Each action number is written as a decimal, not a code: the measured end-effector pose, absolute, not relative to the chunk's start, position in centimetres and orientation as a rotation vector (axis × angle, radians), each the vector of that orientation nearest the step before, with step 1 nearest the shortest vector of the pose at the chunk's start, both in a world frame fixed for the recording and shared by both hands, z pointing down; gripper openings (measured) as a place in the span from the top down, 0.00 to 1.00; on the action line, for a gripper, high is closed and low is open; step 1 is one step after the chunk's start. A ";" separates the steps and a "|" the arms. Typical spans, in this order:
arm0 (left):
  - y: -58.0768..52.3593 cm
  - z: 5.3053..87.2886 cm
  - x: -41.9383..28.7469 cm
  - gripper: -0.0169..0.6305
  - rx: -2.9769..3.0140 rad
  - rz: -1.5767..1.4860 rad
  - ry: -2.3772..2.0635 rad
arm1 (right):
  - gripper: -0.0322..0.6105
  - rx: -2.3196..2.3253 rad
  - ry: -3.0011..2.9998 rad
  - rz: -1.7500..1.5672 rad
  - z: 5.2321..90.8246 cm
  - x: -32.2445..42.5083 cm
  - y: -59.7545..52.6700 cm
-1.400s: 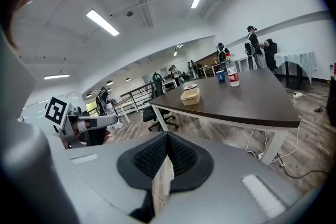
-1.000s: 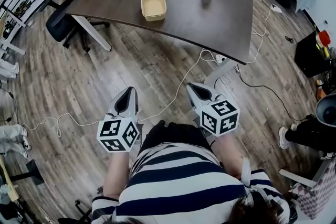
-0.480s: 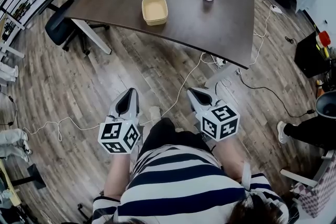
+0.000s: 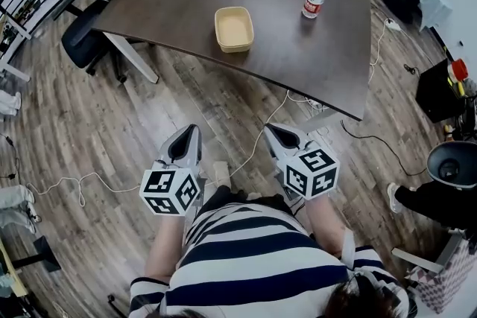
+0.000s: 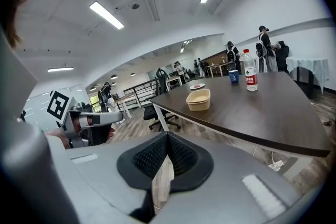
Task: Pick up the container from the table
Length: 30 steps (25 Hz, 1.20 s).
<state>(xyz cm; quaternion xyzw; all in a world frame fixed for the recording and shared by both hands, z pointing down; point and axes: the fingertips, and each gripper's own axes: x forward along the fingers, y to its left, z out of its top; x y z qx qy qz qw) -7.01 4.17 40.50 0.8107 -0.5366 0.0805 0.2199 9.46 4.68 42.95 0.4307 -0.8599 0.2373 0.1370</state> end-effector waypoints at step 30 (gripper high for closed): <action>-7.8 42.8 -15.3 0.97 2.311 0.325 -1.435 | 0.91 1.243 -2.404 0.514 43.3 0.1 -9.9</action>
